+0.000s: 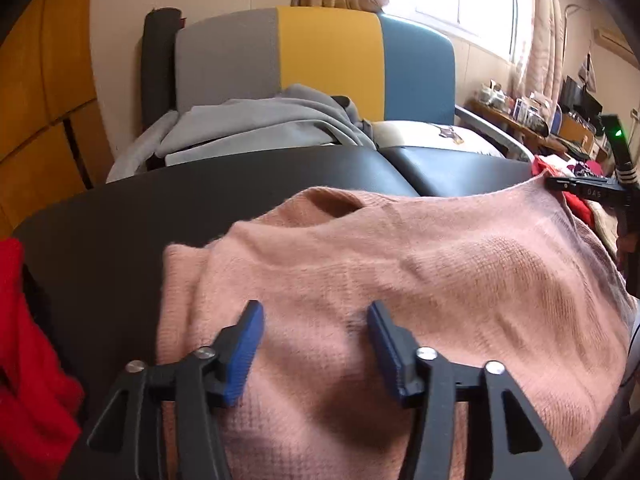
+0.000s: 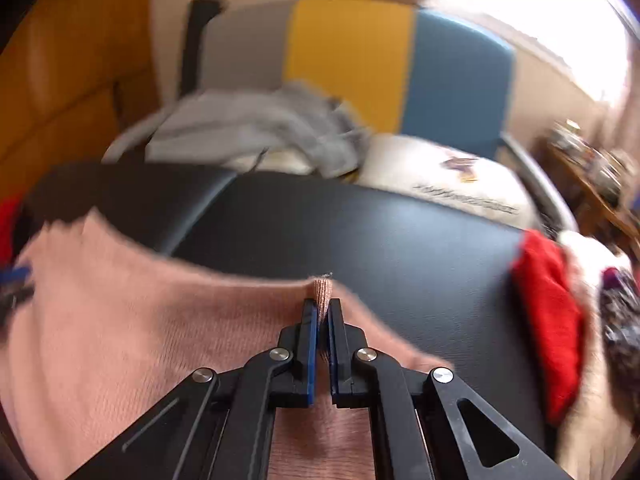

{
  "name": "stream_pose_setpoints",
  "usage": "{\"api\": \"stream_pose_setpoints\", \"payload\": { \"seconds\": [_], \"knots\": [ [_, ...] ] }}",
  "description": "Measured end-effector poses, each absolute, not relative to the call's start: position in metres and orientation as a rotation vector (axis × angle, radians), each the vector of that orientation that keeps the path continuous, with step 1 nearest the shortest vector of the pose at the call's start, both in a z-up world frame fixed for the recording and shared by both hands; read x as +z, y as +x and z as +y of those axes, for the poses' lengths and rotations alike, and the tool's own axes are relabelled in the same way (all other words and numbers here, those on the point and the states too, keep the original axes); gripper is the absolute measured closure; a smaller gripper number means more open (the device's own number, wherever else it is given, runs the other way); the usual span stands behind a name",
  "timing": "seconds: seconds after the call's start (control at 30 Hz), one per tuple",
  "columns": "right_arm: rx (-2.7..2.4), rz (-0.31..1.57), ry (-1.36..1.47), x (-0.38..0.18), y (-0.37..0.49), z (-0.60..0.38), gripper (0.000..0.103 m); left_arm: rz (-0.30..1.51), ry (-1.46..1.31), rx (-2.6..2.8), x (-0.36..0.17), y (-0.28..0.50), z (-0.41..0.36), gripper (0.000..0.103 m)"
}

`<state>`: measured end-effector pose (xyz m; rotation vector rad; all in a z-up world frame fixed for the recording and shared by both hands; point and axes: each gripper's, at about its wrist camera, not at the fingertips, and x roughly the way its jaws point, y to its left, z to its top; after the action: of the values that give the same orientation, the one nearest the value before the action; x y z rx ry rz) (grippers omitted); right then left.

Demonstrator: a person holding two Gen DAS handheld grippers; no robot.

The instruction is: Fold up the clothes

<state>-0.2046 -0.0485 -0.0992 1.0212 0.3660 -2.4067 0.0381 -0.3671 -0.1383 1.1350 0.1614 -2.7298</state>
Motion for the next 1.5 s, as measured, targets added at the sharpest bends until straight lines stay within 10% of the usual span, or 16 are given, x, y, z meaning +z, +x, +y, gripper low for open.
{"api": "stream_pose_setpoints", "payload": {
  "seconds": [0.43, 0.77, 0.93, 1.2, 1.5],
  "knots": [
    [-2.459, 0.424, 1.164, -0.137, -0.213, -0.046, 0.082, 0.41, 1.176, -2.664, -0.153, 0.046, -0.379, 0.039],
    [-2.204, 0.356, 0.839, -0.072, -0.09, -0.074, 0.034, 0.472, 1.125, -2.649, -0.151, 0.098, -0.345, 0.04],
    [-2.072, 0.475, 0.947, -0.125, -0.047, -0.1, 0.034, 0.661, 1.048, -2.638, -0.138, 0.154, -0.363, 0.04],
    [-2.022, 0.001, 0.947, -0.138, -0.054, -0.024, 0.033, 0.902, 0.989, -2.526, -0.154, 0.298, -0.4, 0.04],
    [-2.025, -0.007, 0.936, -0.133, -0.032, -0.022, 0.033, 0.872, 1.065, -2.751, -0.152, 0.249, -0.38, 0.04]
  ]
}}
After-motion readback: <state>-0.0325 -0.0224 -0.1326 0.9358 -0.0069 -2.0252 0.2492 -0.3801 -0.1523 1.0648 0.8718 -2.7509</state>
